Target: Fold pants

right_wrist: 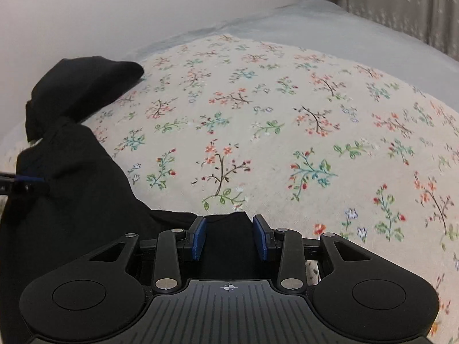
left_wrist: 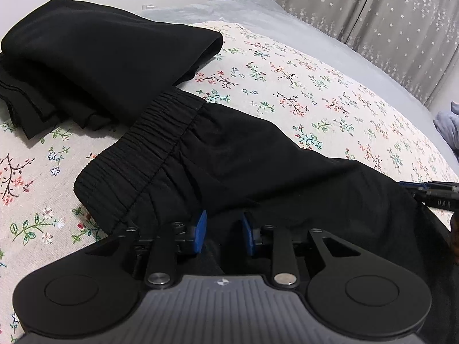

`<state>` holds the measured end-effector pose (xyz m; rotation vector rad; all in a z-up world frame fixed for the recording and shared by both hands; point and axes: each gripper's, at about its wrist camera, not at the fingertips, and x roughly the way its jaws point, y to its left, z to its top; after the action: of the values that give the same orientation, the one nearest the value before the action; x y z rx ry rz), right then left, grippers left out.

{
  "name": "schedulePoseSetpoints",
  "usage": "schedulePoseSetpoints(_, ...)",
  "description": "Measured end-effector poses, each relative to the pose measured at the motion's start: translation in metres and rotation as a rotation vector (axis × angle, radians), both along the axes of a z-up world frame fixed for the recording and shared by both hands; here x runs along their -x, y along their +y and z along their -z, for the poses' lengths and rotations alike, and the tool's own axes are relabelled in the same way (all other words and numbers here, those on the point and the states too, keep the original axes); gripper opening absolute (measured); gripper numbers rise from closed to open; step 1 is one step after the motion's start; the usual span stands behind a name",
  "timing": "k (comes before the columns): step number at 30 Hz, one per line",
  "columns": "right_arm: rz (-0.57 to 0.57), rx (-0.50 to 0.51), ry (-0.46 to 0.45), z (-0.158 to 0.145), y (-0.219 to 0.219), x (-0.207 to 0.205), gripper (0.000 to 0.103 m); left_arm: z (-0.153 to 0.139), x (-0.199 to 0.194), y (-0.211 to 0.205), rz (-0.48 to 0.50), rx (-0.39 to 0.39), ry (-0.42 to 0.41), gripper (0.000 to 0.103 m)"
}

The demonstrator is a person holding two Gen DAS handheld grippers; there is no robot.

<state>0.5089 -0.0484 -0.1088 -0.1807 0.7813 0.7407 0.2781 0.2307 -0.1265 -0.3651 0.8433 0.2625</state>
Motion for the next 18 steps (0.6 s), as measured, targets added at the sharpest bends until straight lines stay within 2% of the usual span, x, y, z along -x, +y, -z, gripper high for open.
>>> schedulePoseSetpoints(1, 0.009, -0.017, 0.011, -0.001, -0.002, -0.002, 0.006, 0.0, 0.0, 0.0, 0.001, -0.006, 0.0, 0.031)
schedulePoseSetpoints(4, 0.026, -0.018, -0.008, -0.005, -0.005, -0.001, 0.0, 0.001, 0.003, 0.0, -0.002, -0.024, 0.001, 0.027)
schedulePoseSetpoints(7, 0.066, -0.025, -0.051, -0.014, -0.004, 0.01, 0.0, 0.0, 0.005, -0.002, -0.024, -0.051, 0.013, 0.023)
schedulePoseSetpoints(11, 0.193, -0.064, -0.094, -0.022, -0.007, 0.018, 0.0, 0.0, 0.005, -0.002, -0.087, -0.088, 0.018, 0.019)
schedulePoseSetpoints(14, 0.294, -0.047, -0.138, -0.023, 0.0, 0.017, 0.0, 0.0, 0.006, -0.003, -0.107, -0.141, 0.027, 0.015)
schedulePoseSetpoints(18, 0.349, 0.02, -0.138, -0.008, 0.015, 0.01, 0.0, 0.0, 0.009, 0.003, -0.143, -0.145, 0.036, 0.007)
